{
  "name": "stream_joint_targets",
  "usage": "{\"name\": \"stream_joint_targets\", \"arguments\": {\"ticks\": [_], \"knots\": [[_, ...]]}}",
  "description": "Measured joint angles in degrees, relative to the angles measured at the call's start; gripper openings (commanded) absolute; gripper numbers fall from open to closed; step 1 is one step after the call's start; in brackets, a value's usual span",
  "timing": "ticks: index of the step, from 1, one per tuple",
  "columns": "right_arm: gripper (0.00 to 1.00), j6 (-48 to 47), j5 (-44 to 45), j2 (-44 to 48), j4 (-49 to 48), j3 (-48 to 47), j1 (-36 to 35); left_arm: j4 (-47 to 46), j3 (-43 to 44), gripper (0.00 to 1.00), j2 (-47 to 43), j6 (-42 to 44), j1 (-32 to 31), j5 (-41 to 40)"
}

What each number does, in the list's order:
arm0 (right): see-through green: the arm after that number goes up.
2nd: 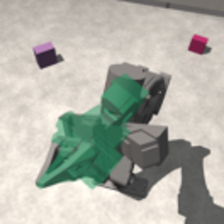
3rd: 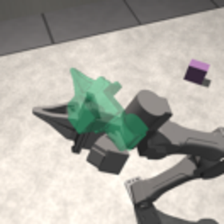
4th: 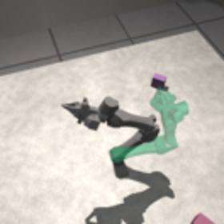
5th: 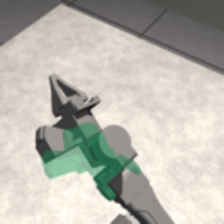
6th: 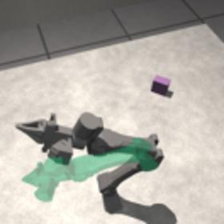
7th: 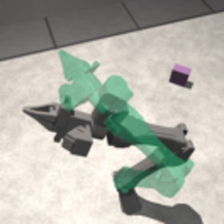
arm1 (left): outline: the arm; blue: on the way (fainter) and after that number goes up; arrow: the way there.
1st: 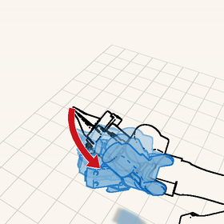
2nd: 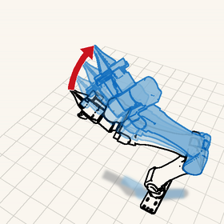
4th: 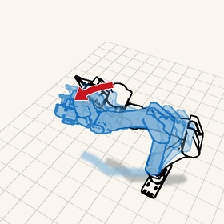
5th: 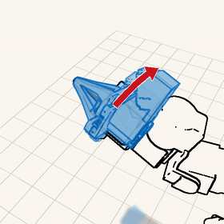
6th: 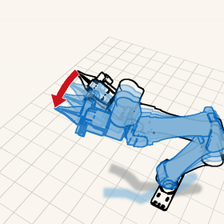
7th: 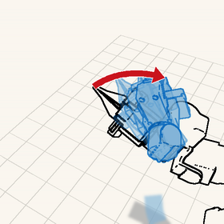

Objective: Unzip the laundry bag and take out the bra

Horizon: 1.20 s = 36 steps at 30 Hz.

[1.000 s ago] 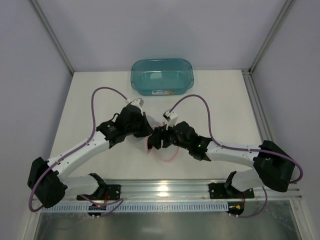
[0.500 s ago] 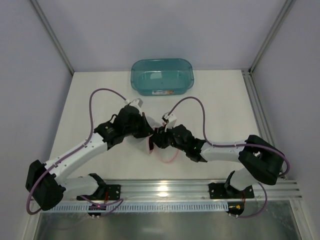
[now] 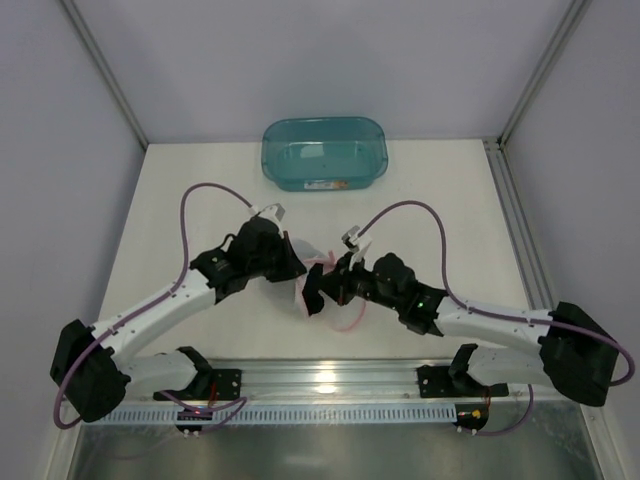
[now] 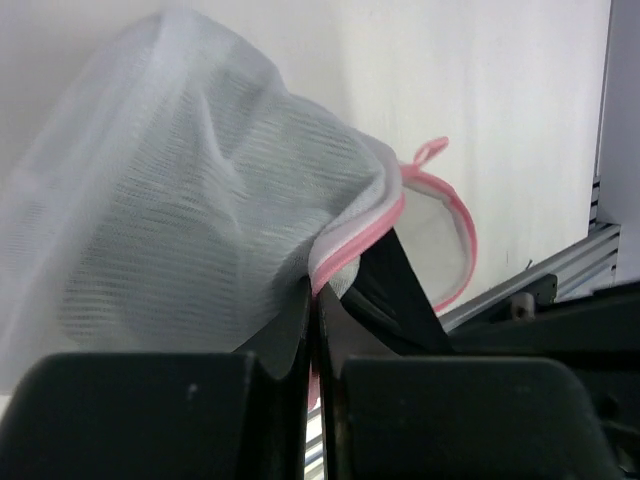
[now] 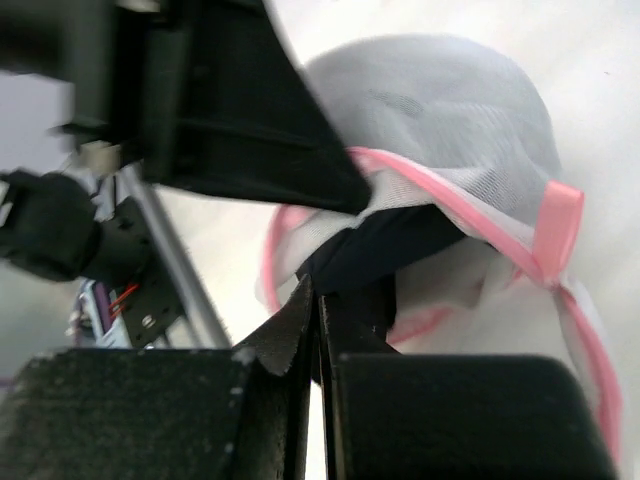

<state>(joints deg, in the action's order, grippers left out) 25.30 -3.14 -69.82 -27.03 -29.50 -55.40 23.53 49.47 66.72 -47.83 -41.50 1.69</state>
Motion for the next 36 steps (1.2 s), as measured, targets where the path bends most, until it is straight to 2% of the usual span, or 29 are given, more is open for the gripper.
{"name": "stream_joint_targets", "arguments": {"ticks": [8, 14, 17, 21, 28, 36], "knots": [[0.04, -3.7, -10.3, 19.3, 15.5, -0.2, 0.0, -0.9, -0.2, 0.0, 0.0, -0.2, 0.4, -0.1], [0.04, -5.7, -8.2, 30.2, 25.8, -1.9, 0.0, -1.4, -0.6, 0.0, 0.0, -1.2, 0.4, 0.2], [0.03, -6.0, -5.7, 32.5, 26.2, -3.0, 0.0, -2.8, -2.1, 0.0, 0.0, -1.8, 0.4, 1.1], [0.03, -5.9, -2.9, 31.3, 23.9, -5.0, 0.0, -4.6, -5.0, 0.0, 0.0, -3.2, 0.5, 2.4], [0.03, -8.0, 4.9, 24.0, 19.0, -11.7, 0.0, -6.4, -7.4, 0.0, -0.1, -4.9, 0.7, 3.5], [0.03, -14.3, 13.3, 17.3, 15.7, -26.0, 2.7, -7.7, -8.9, 0.0, -1.7, -5.9, 0.7, 4.4]]}}
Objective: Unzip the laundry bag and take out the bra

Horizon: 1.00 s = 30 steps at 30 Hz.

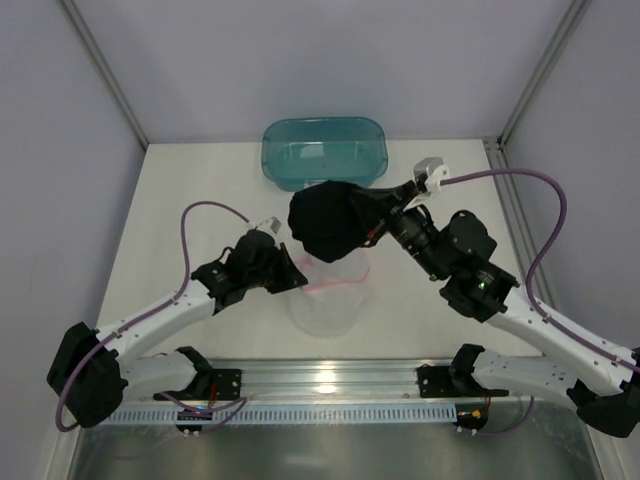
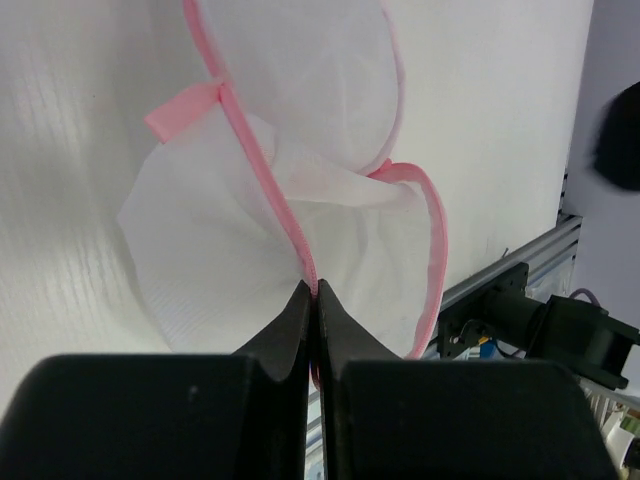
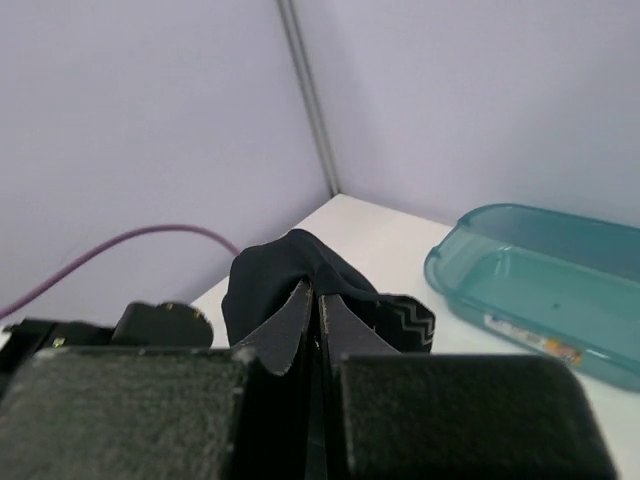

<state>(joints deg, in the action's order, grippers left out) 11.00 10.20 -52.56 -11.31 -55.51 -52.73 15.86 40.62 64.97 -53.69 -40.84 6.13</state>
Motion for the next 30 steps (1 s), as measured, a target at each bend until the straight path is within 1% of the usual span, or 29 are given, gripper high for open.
{"name": "stream_joint_targets", "arguments": {"ticks": [3, 6, 11, 15, 20, 24, 30], "knots": [[0.03, -1.6, 0.9, -4.2, 0.1, -7.7, 4.2, -0.4, -0.7, 0.0, -0.3, -0.2, 0.0, 0.5], [0.04, -1.9, 0.3, -11.0, 0.6, -17.0, 10.5, -1.0, -1.1, 0.0, -0.4, -0.4, 0.0, 1.1], [0.04, -1.6, -1.9, -27.3, 3.4, -35.0, 19.9, -2.3, -1.6, 0.0, -0.5, -1.2, 0.0, 2.4], [0.04, -0.9, -4.7, -41.4, 7.0, -50.6, 24.2, -2.8, -1.7, 0.0, -0.9, -1.5, 0.0, 3.1], [0.03, 0.4, -7.6, -57.9, 12.7, -67.4, 27.8, -3.3, -2.1, 0.0, -1.7, -1.5, 0.0, 3.9], [0.04, 1.4, -9.4, -67.3, 15.3, -74.3, 29.5, -3.6, -2.5, 0.0, -2.1, -1.6, 0.0, 4.2], [0.04, 1.6, -9.9, -77.9, 17.8, -77.5, 30.9, -3.7, -3.3, 0.0, -3.1, -1.7, 0.0, 4.4]]}}
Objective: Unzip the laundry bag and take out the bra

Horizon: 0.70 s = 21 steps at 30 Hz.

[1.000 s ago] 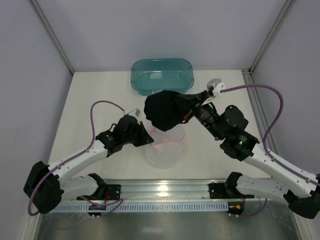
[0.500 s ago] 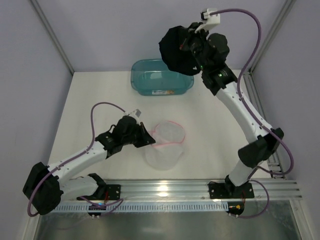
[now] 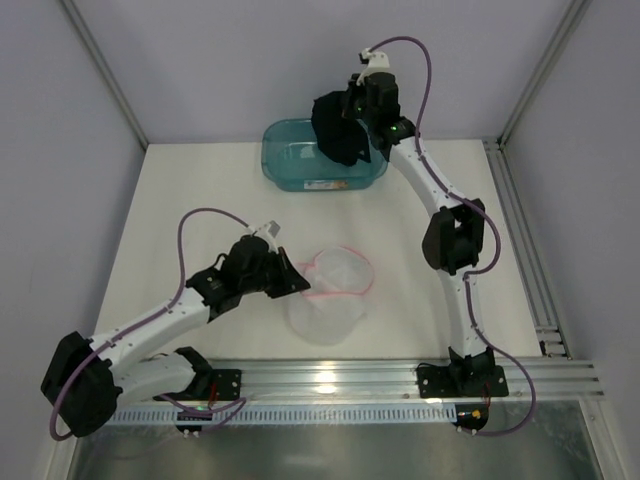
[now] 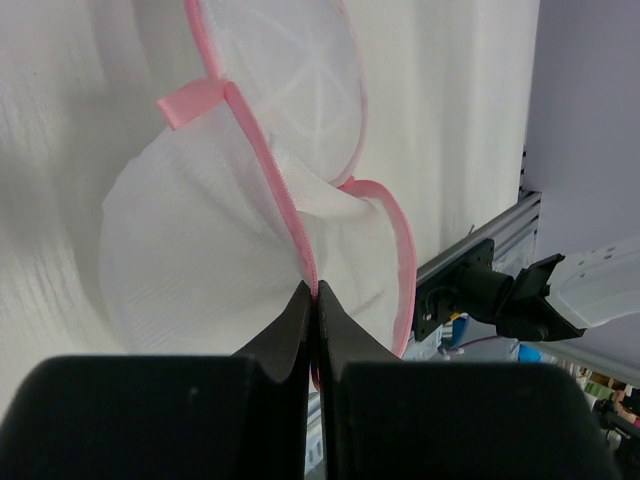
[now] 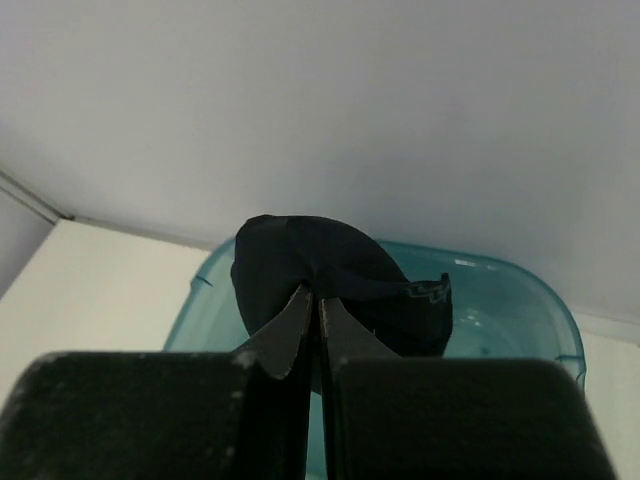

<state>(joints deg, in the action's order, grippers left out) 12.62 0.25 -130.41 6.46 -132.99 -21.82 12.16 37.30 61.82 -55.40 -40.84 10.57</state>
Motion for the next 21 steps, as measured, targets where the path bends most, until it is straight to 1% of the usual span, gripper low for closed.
{"name": "stream_joint_targets", "arguments": {"ticks": [6, 7, 9, 11, 12, 14, 15, 16, 17, 18, 21], "knots": [[0.04, 0.4, -1.0, -6.5, 4.5, -0.4, 1.6, 0.0, -0.9, 0.0, -1.9, -0.3, 0.0, 0.0], [0.05, 0.4, -1.2, -7.0, 5.4, -0.3, 1.9, 0.0, -1.0, 0.0, -2.3, -0.4, 0.0, 0.0], [0.52, 0.7, -2.0, -7.2, 6.9, -0.3, 2.8, 0.0, -1.0, 0.0, -2.7, -0.6, 0.0, 0.0], [0.82, 1.0, -3.6, -7.2, 7.4, -0.3, 3.7, 0.0, -1.0, 0.0, -3.0, -1.0, 0.0, -0.1], [0.89, 0.8, -4.5, -7.1, 7.2, -0.1, 3.9, 0.1, -1.1, 0.0, -3.1, -1.1, 0.0, -0.1], [0.94, 0.5, -6.1, -5.7, 6.9, 2.3, 4.7, 0.1, -1.1, 0.0, -3.2, -1.2, 0.0, -0.1], [0.95, 0.4, -6.6, -4.7, 6.5, 4.1, 4.9, 0.1, -1.1, 0.0, -3.3, -1.2, 0.0, -0.1], [0.96, 0.6, -7.6, -1.8, 5.1, 9.1, 5.0, 0.1, -1.1, 0.0, -3.3, -1.2, 0.0, -0.3], [0.96, 0.7, -7.9, -0.7, 5.1, 10.7, 5.1, 0.1, -1.1, 0.0, -3.4, -1.2, 0.0, -0.3], [0.98, 0.9, -8.4, 1.9, 3.7, 14.8, 5.0, 0.2, -1.1, 0.0, -3.5, -1.2, 0.0, -0.4], [0.98, 1.3, -9.2, 11.0, 1.7, 26.4, 4.5, 0.3, -1.3, 0.0, -3.8, -1.2, 0.0, -0.5]]}}
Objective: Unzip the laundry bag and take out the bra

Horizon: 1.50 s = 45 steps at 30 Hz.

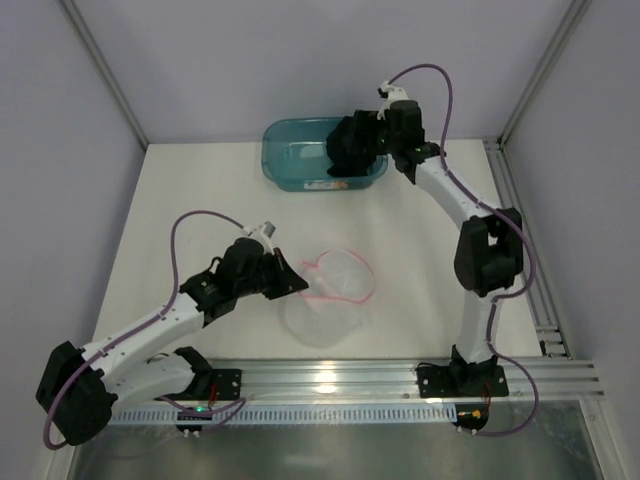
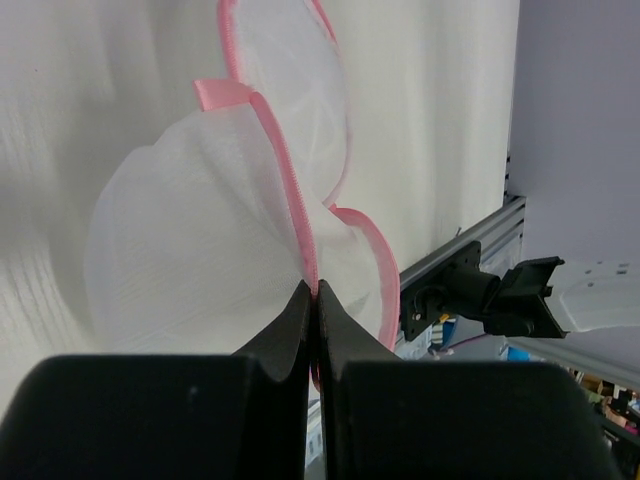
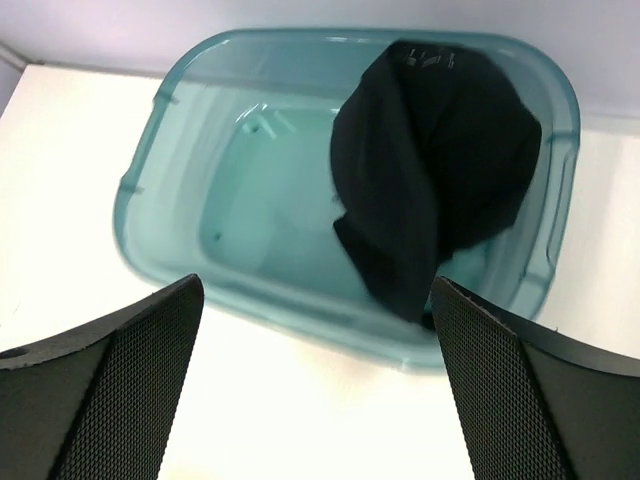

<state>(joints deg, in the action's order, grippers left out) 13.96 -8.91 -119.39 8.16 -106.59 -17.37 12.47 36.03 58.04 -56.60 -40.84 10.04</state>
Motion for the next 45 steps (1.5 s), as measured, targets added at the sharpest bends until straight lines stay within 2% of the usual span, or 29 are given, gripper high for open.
{"name": "stream_joint_targets", "arguments": {"ticks": [4, 8, 12, 17, 23, 26, 33, 41, 45], "knots": [[0.99, -0.3, 4.9, 17.9, -3.1, 18.3, -3.7, 0.3, -0.4, 0.0, -0.4, 0.1, 0.0, -0.5], [0.99, 0.0, 13.2, 31.8, -6.1, 31.4, -11.3, 1.0, -0.4, 0.0, -0.4, 0.9, 0.0, -1.6], [0.99, 3.0, 18.8, 40.2, -8.2, 45.9, -18.0, 2.8, 0.0, 0.0, -0.2, 2.8, 0.0, -3.5], [0.99, 9.2, 22.7, 48.9, -5.0, 65.8, -19.5, 4.6, 1.5, 0.0, 1.5, 5.3, 0.0, -6.2], [0.98, 18.4, 21.3, 67.5, -6.8, 80.3, -21.6, 5.7, 1.5, 0.0, 2.7, 6.7, 0.0, -7.6], [0.97, 24.0, 19.2, 72.9, -9.6, 85.8, -21.9, 5.8, 1.5, 0.0, 2.8, 6.8, 0.0, -7.7], [0.96, 35.0, 17.5, 73.9, -9.7, 93.5, -23.6, 5.9, 1.5, 0.0, 2.4, 6.7, 0.0, -7.7], [0.96, 40.8, 17.6, 64.5, -16.0, 94.2, -23.9, 6.3, 1.6, 0.0, 1.0, 6.3, 0.0, -7.5], [0.92, 42.8, 17.7, 58.4, -23.2, 94.0, -23.9, 6.3, 1.6, 0.0, 0.9, 6.1, 0.0, -7.3]]}}
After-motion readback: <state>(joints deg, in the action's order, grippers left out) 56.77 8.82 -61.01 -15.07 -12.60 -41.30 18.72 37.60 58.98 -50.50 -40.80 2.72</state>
